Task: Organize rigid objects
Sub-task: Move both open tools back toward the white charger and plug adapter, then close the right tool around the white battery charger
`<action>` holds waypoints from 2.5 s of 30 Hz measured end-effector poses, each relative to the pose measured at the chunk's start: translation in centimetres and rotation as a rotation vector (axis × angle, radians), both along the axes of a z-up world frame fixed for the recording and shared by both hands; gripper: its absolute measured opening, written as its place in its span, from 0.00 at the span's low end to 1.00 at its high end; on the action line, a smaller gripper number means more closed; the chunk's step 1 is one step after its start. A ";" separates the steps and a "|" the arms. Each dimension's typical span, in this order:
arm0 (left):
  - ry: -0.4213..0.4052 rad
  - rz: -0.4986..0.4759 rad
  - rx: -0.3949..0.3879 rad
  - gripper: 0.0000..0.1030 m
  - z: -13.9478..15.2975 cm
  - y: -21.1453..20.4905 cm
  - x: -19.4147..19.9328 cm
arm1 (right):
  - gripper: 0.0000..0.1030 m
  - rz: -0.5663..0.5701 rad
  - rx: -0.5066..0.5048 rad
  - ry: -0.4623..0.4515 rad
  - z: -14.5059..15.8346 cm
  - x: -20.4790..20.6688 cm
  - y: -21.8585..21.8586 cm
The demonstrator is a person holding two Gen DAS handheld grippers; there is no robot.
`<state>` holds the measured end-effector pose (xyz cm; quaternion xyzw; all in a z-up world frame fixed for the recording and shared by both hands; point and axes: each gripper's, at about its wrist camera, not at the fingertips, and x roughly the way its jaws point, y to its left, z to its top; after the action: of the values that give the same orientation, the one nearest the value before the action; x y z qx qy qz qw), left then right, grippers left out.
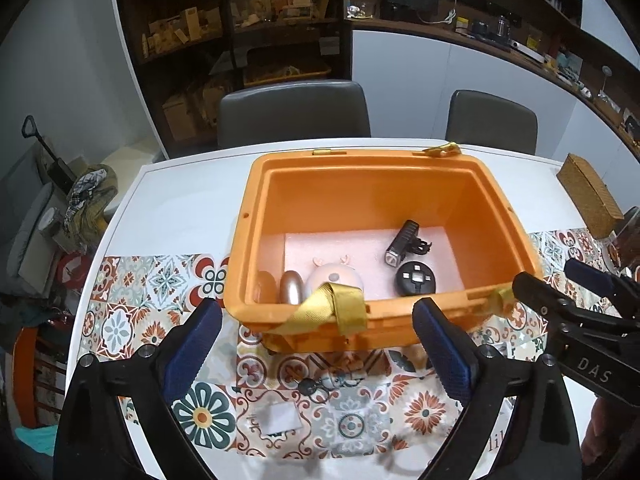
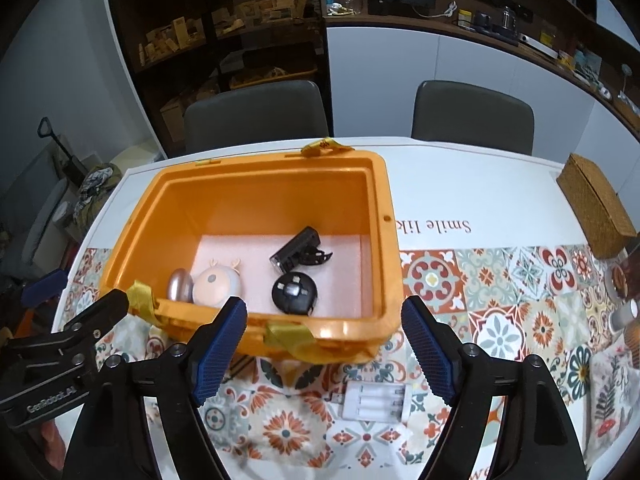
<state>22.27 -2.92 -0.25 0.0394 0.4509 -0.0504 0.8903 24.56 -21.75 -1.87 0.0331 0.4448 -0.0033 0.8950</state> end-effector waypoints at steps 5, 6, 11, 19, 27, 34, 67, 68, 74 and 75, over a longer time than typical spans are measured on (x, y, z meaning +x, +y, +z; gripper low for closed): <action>0.015 -0.012 -0.009 0.96 -0.5 -0.4 -1.0 | 0.78 -0.008 0.007 0.002 -0.5 -1.1 -0.5; 0.019 -0.012 -0.009 0.96 -0.7 -0.4 -1.1 | 0.79 -0.008 0.008 0.005 -0.6 -1.2 -0.6; 0.044 -0.011 -0.011 0.96 -1.6 -0.7 -1.6 | 0.79 -0.015 0.005 0.016 -1.3 -1.9 -1.2; 0.094 -0.011 -0.021 0.96 -3.4 -1.4 -2.5 | 0.79 -0.017 -0.006 0.019 -2.4 -2.9 -1.8; 0.125 -0.015 -0.001 0.96 -4.8 -2.3 -2.8 | 0.80 -0.019 -0.011 0.045 -3.8 -3.6 -2.4; 0.157 -0.016 0.024 0.96 -6.5 -2.9 -3.0 | 0.82 -0.026 -0.019 0.066 -5.2 -3.9 -2.9; 0.327 -0.045 0.119 0.96 -13.8 -5.5 -2.8 | 0.86 -0.051 -0.008 0.238 -13.5 -3.9 -4.6; 0.331 -0.045 0.120 0.96 -14.0 -5.4 -2.7 | 0.86 -0.051 -0.008 0.240 -13.7 -3.8 -4.6; 0.354 -0.039 0.133 0.96 -15.3 -5.5 -2.4 | 0.86 -0.051 -0.016 0.263 -14.8 -3.3 -4.7; 0.357 -0.038 0.135 0.96 -15.5 -5.5 -2.3 | 0.86 -0.050 -0.019 0.265 -15.0 -3.2 -4.7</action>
<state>20.01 -8.40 -15.79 0.0979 0.6030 -0.0428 0.7905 21.33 -26.46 -16.85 0.0351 0.5582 -0.0342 0.8282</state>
